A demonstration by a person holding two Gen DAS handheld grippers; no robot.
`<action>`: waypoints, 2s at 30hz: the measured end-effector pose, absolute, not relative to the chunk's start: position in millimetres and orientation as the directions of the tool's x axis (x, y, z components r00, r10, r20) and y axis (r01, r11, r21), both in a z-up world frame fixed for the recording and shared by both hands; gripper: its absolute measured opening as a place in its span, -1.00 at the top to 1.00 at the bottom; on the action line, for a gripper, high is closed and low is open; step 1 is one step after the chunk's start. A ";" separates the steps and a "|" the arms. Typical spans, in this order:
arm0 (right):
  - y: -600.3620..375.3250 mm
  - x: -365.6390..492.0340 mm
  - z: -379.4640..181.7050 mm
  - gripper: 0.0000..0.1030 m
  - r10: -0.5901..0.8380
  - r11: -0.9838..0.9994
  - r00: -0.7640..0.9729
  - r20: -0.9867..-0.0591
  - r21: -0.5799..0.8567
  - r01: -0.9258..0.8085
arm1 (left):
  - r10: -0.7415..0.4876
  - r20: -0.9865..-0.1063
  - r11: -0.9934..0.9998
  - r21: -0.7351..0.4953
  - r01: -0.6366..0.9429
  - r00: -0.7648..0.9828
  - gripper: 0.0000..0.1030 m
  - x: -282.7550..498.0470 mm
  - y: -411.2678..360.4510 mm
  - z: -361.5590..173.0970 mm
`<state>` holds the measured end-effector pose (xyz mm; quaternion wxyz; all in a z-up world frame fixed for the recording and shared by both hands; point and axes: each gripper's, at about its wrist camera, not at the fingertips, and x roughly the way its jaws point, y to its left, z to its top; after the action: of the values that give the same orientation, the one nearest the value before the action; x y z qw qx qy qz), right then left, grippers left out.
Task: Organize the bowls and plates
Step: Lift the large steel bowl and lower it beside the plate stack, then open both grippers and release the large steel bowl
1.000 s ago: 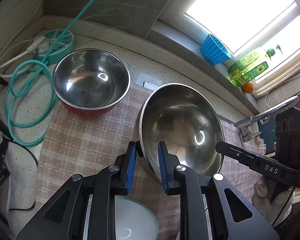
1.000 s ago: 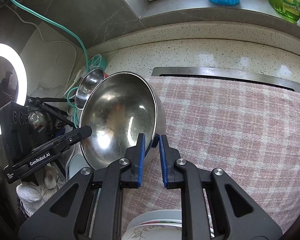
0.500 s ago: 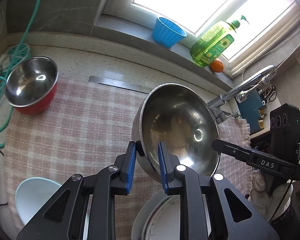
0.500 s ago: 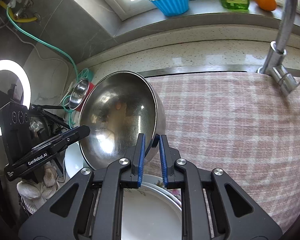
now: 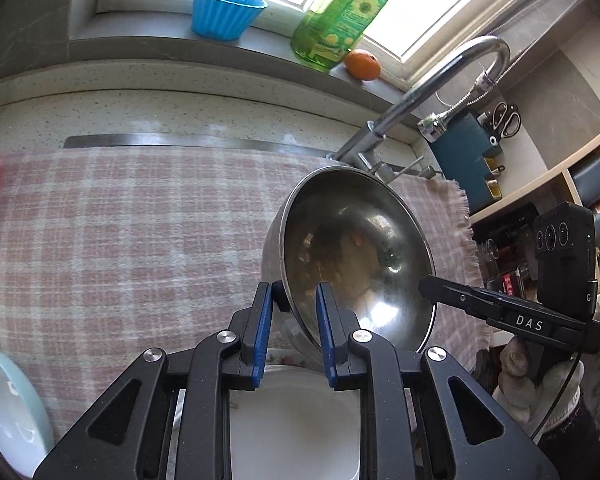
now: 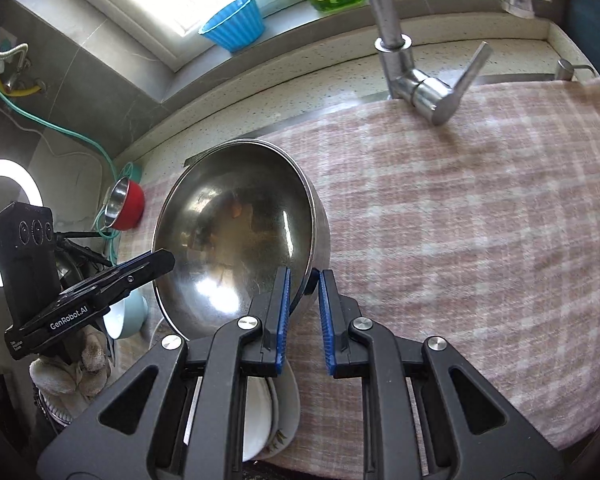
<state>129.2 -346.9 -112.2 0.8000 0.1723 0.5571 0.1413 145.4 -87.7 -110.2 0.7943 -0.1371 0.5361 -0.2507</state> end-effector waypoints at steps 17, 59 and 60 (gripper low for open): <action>-411.9 87.2 -147.1 0.72 0.363 0.903 0.318 -0.876 0.415 0.113 | -0.559 -0.813 0.798 -0.475 0.371 0.161 0.61 115.4 -154.8 -127.1; -400.8 88.4 -115.7 0.32 0.368 0.898 0.408 -0.836 0.433 0.077 | -0.561 -0.798 0.816 -0.488 0.310 0.221 0.57 105.7 -114.1 -113.3; -397.1 89.7 -112.4 0.32 0.373 0.898 0.412 -0.832 0.435 0.067 | -0.564 -0.793 0.816 -0.492 0.305 0.230 0.57 105.9 -110.5 -110.4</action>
<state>89.7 -397.1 -112.4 0.8145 0.2058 0.5342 0.0938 105.9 -110.5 -110.4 0.7754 -0.1169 0.5537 -0.2802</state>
